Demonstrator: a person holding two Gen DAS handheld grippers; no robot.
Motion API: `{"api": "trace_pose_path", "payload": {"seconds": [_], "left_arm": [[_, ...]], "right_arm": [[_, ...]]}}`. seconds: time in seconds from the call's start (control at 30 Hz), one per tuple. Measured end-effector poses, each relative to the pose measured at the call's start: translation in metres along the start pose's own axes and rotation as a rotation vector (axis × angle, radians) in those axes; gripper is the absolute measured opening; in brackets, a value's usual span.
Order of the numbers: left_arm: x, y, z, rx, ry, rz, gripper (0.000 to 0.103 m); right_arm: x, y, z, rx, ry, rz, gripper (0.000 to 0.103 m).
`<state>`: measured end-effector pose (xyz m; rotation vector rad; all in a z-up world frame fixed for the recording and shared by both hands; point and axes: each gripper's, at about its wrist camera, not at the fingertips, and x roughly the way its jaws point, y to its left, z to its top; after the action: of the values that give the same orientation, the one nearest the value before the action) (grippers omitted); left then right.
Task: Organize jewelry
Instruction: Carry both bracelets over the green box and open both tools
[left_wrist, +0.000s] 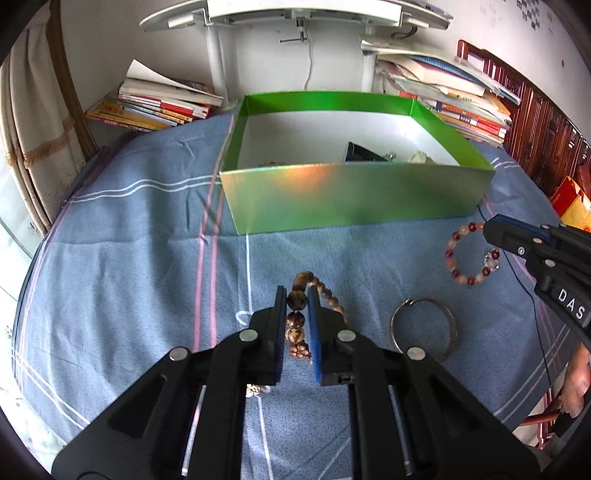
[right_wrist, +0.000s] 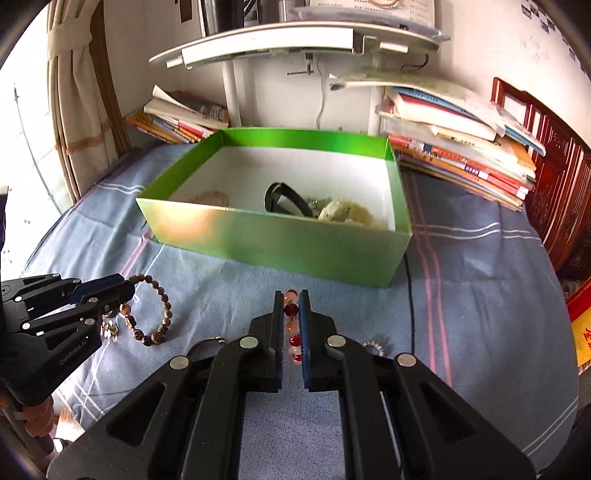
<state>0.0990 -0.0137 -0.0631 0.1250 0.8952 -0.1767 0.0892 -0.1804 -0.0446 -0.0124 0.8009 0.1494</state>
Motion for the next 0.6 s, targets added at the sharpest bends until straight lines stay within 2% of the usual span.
{"api": "trace_pose_path", "payload": {"seconds": [0.37, 0.6], "left_arm": [[-0.005, 0.009, 0.002, -0.03, -0.013, 0.004, 0.012], [0.02, 0.016, 0.002, -0.054, 0.038, 0.023, 0.012]], "right_arm": [[0.006, -0.004, 0.0, 0.035, 0.03, 0.015, 0.008], [0.031, -0.006, -0.007, 0.061, 0.093, 0.021, 0.008]]}}
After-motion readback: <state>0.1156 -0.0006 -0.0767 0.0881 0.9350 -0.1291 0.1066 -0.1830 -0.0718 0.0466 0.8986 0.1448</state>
